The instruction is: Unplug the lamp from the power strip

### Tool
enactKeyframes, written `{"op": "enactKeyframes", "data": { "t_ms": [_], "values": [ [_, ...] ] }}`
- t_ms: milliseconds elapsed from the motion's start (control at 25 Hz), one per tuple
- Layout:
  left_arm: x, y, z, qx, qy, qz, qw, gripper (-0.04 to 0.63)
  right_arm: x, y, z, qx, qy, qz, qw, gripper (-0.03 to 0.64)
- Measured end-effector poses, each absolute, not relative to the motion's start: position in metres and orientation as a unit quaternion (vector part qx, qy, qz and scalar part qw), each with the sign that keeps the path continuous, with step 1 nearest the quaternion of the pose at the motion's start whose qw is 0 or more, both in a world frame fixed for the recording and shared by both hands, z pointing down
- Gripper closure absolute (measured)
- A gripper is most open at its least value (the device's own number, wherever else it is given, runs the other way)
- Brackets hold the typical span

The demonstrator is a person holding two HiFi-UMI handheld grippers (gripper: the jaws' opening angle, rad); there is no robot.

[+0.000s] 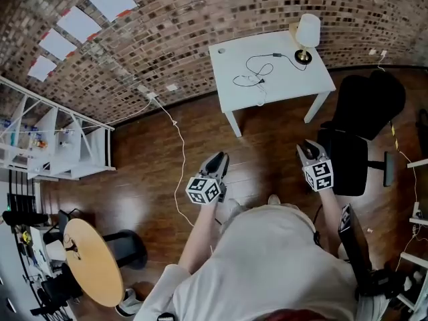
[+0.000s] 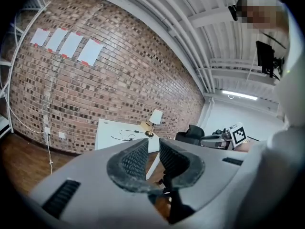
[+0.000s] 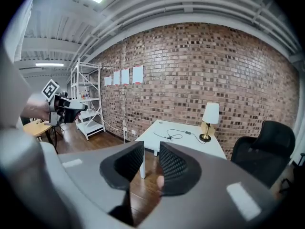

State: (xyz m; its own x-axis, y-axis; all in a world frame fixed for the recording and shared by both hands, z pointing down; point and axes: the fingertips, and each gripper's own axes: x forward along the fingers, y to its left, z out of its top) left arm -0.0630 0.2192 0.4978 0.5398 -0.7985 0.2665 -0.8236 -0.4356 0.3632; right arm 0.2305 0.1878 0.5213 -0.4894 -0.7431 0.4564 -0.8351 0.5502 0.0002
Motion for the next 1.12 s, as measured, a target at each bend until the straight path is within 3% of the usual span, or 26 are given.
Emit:
{"op": "enactKeyframes", "data": {
  "t_ms": [440, 600, 840, 1120],
  "values": [
    [0.000, 0.241, 0.523, 0.817, -0.502, -0.004, 0.283, 0.520, 0.272, 0.203, 0.545, 0.425, -0.871, 0.121, 0.215, 0.535],
    [-0.001, 0.244, 0.516, 0.820, -0.513, 0.034, 0.252, 0.520, 0.273, 0.195, 0.538, 0.415, -0.878, 0.121, 0.205, 0.535],
    [0.003, 0.247, 0.494, 0.827, -0.534, 0.124, 0.121, 0.526, 0.269, 0.183, 0.527, 0.404, -0.887, 0.096, 0.201, 0.535],
    [-0.001, 0.254, 0.489, 0.827, -0.536, 0.095, 0.141, 0.530, 0.275, 0.187, 0.524, 0.409, -0.884, 0.084, 0.209, 0.535]
  ]
}}
